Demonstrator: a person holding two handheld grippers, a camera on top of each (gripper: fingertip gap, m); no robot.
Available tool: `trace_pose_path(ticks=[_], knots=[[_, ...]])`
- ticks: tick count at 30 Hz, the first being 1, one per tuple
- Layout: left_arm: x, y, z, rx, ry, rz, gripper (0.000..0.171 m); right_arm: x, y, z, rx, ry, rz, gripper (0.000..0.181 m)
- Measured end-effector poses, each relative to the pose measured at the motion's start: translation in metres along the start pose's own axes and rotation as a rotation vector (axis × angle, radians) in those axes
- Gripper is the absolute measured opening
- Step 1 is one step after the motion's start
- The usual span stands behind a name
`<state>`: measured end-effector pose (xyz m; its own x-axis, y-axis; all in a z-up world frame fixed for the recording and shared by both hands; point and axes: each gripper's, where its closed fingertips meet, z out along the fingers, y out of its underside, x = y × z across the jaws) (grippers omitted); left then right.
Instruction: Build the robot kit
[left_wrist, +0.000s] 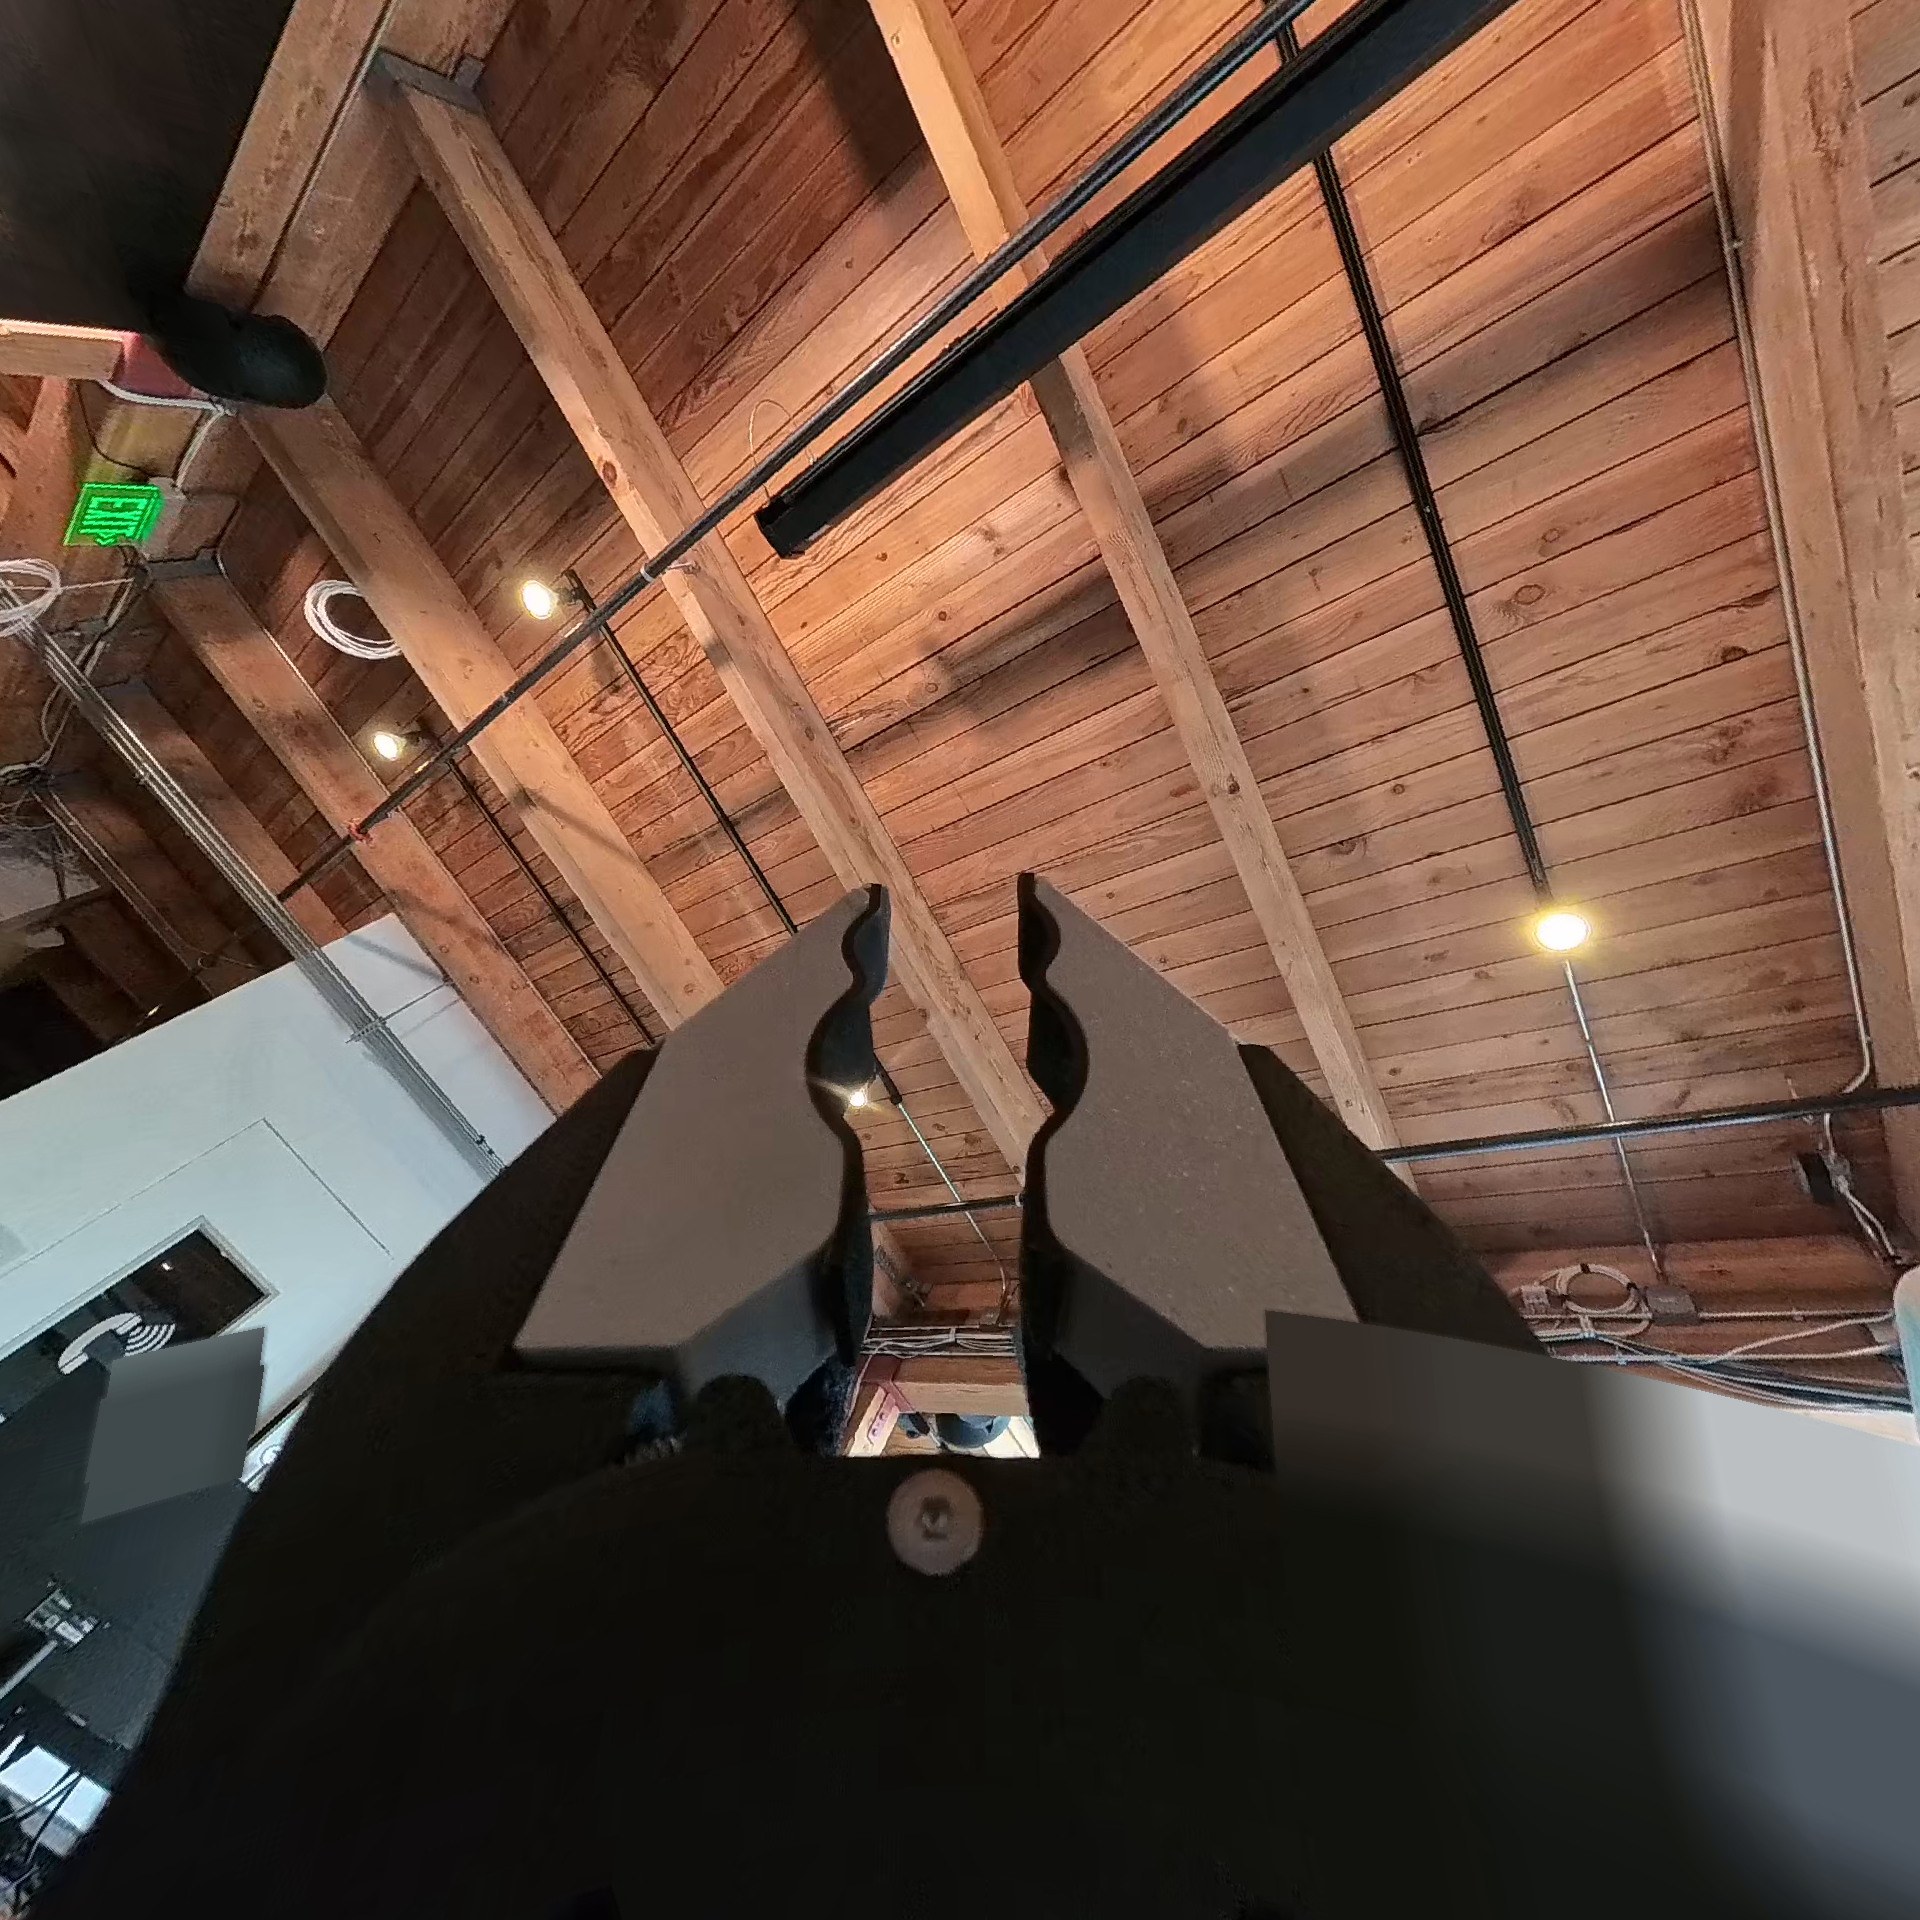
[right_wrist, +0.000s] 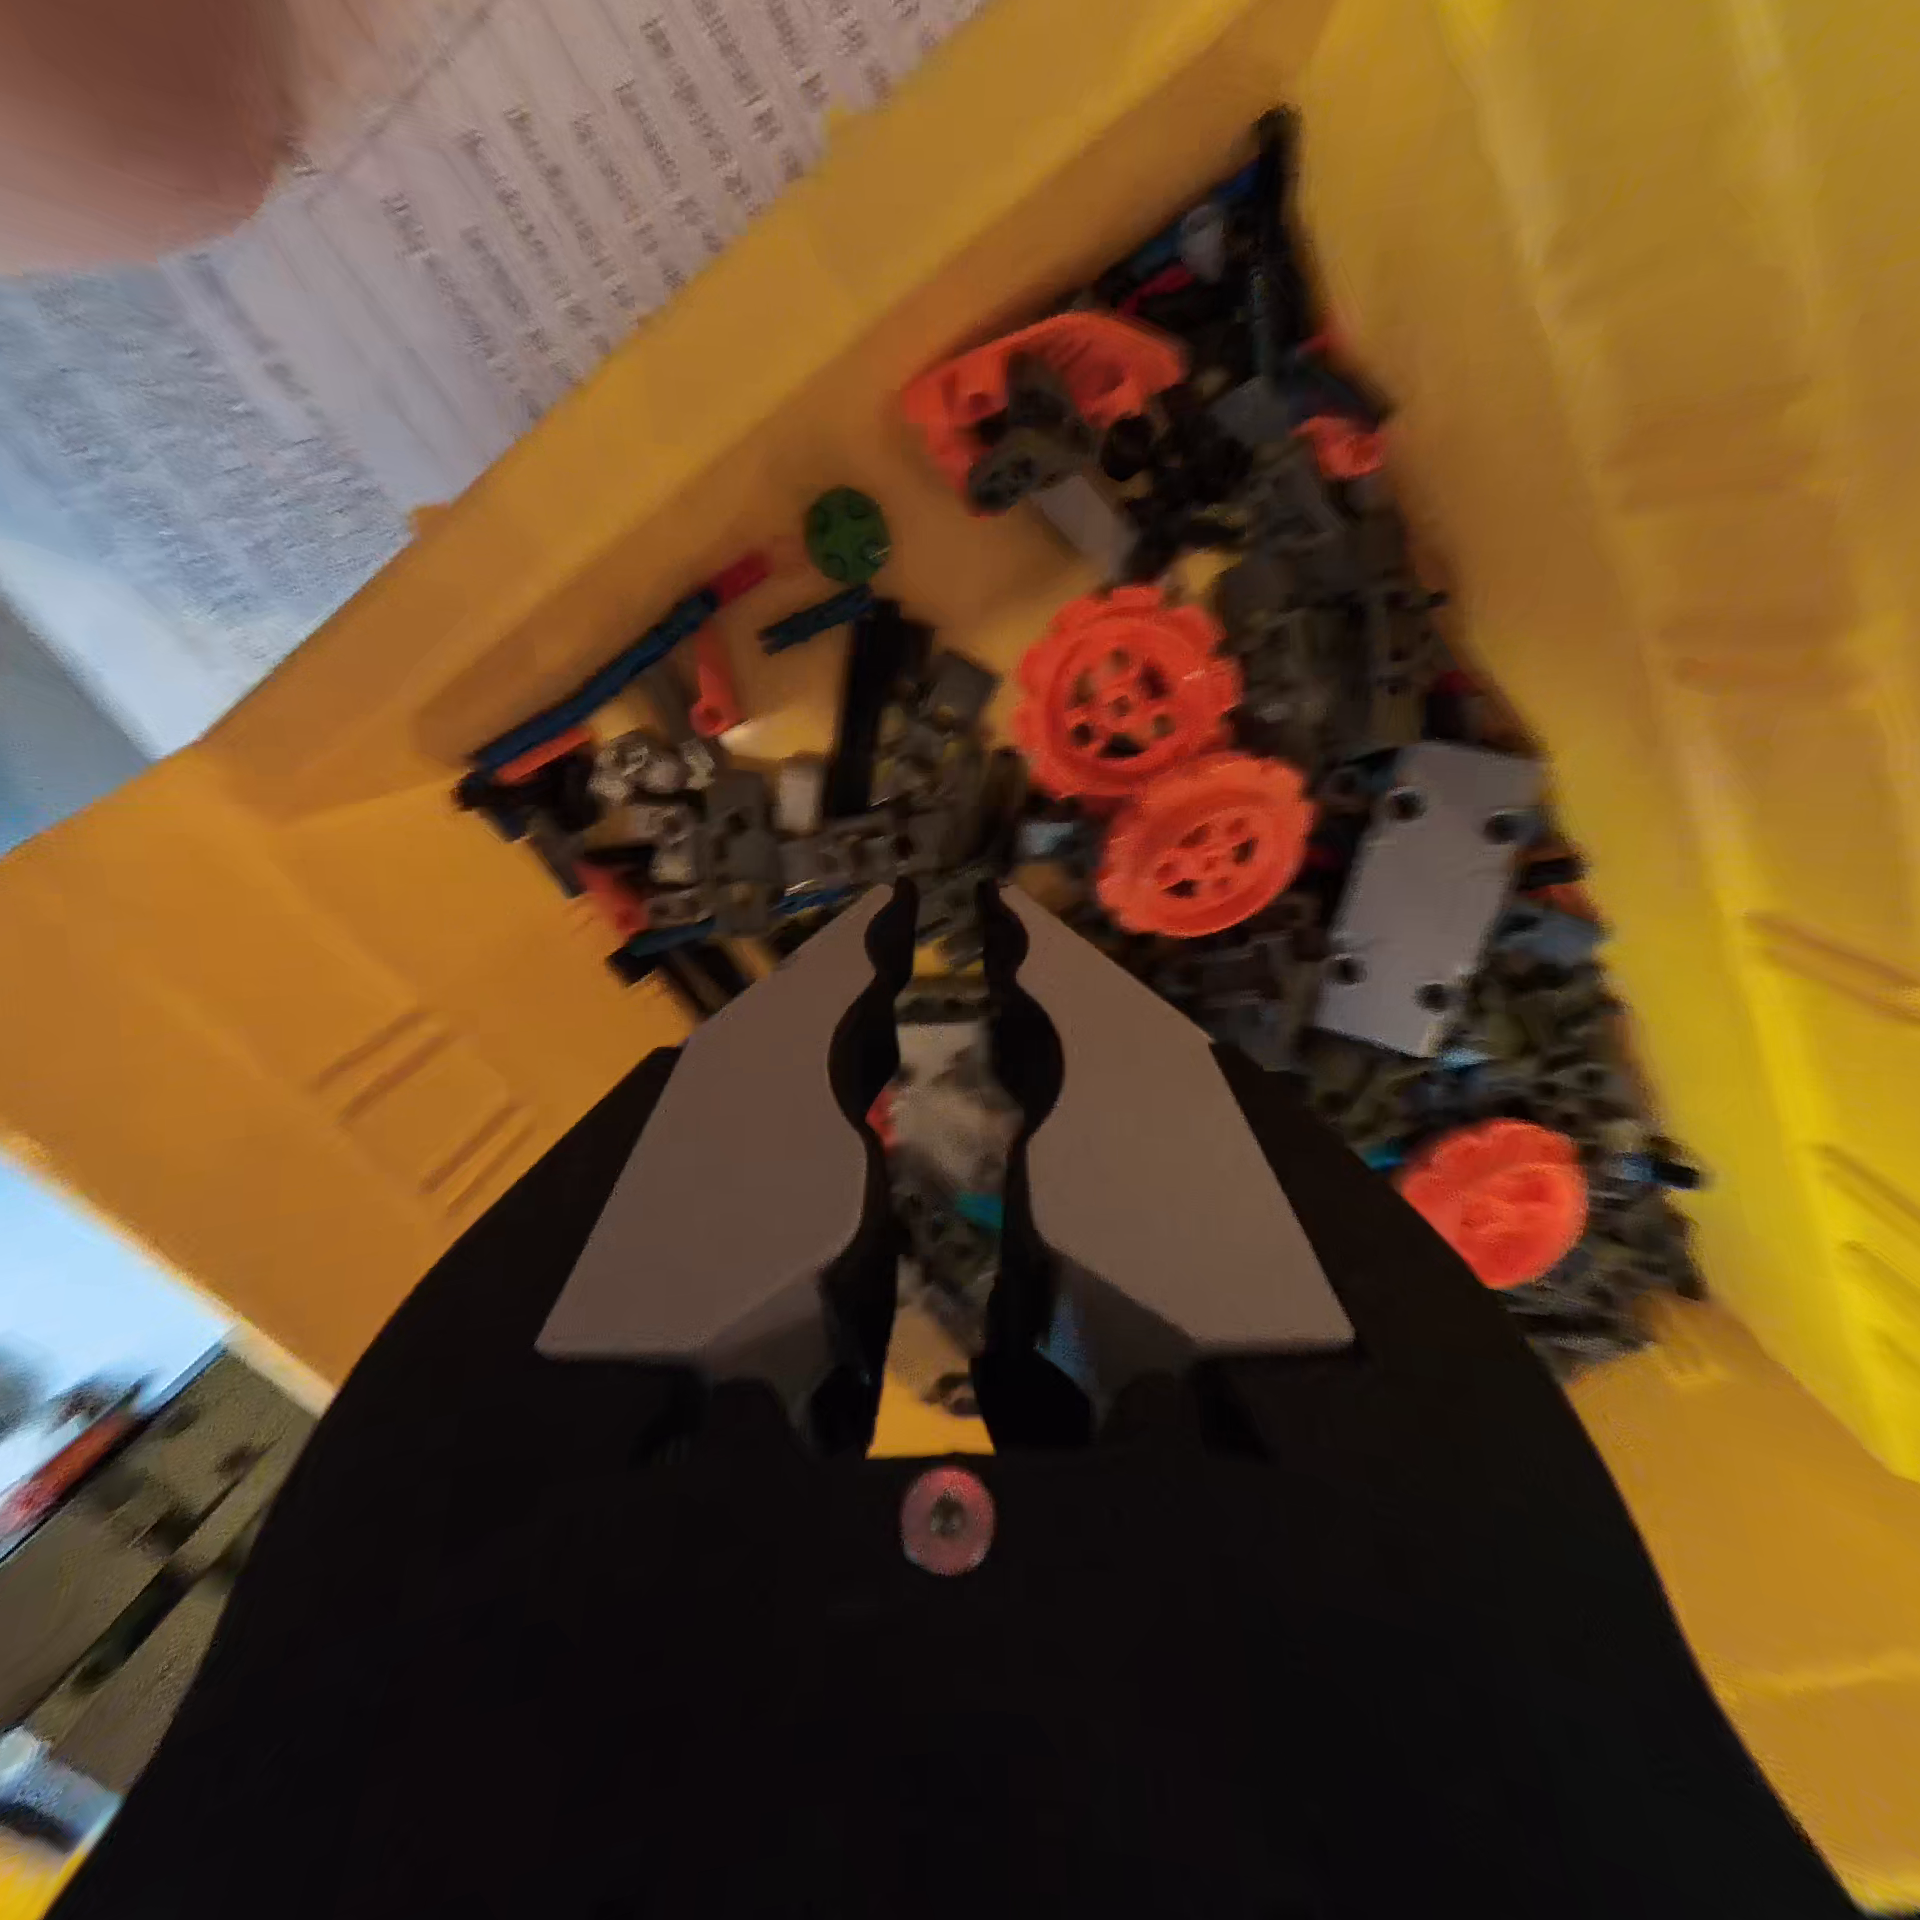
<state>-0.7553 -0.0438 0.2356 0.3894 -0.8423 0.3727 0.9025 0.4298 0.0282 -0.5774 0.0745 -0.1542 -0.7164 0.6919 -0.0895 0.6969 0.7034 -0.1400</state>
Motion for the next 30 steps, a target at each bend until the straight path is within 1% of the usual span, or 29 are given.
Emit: trace_pose_path(ticks=[1,2,5,6,8,10,13,14,15,18,20,21,27,30], knots=[[0.000,0.000,0.000,-0.001,0.001,-0.002,0.022,-0.010,0.008,0.000,-0.035,-0.065,0.015,0.010],[0.000,0.000,0.000,-0.001,0.001,-0.002,0.022,-0.012,0.016,0.001,-0.071,-0.074,0.020,0.010],[0.001,0.000,0.000,0.000,0.003,-0.001,0.022,-0.006,0.034,0.011,-0.142,-0.019,-0.017,0.012],[0.001,0.000,0.000,0.000,0.003,0.001,0.022,-0.003,0.028,0.012,-0.108,0.006,-0.026,0.010],[0.001,0.000,0.000,0.000,0.003,0.003,0.022,0.003,0.018,0.012,-0.067,0.035,-0.017,0.013],[0.001,0.001,0.000,-0.002,0.002,0.003,0.021,0.001,0.007,0.014,-0.017,0.009,-0.003,0.009],[0.000,0.002,0.001,-0.005,0.001,-0.001,0.022,0.008,0.002,0.015,-0.024,0.038,-0.004,0.010],[0.000,0.002,0.001,-0.006,0.001,-0.002,0.021,0.007,0.002,0.015,-0.027,0.030,-0.011,0.007],[0.000,0.002,0.001,-0.007,0.001,-0.002,0.021,0.003,0.002,0.015,-0.032,0.007,-0.013,0.004],[0.000,0.001,0.001,-0.004,0.000,0.002,0.021,-0.015,0.014,0.016,-0.096,-0.103,0.007,0.004],[0.000,0.000,0.000,-0.001,0.001,-0.001,0.021,-0.025,0.018,0.016,-0.098,-0.163,0.024,0.003],[-0.001,0.000,0.000,-0.002,0.001,-0.003,0.021,-0.025,0.021,0.016,-0.106,-0.162,0.028,0.002],[0.000,0.000,0.000,-0.001,0.002,-0.001,0.021,0.015,0.015,0.014,-0.031,0.034,0.042,0.004],[-0.001,0.001,0.001,-0.002,0.000,-0.003,0.021,0.034,0.002,0.008,0.044,0.132,0.025,0.008]])
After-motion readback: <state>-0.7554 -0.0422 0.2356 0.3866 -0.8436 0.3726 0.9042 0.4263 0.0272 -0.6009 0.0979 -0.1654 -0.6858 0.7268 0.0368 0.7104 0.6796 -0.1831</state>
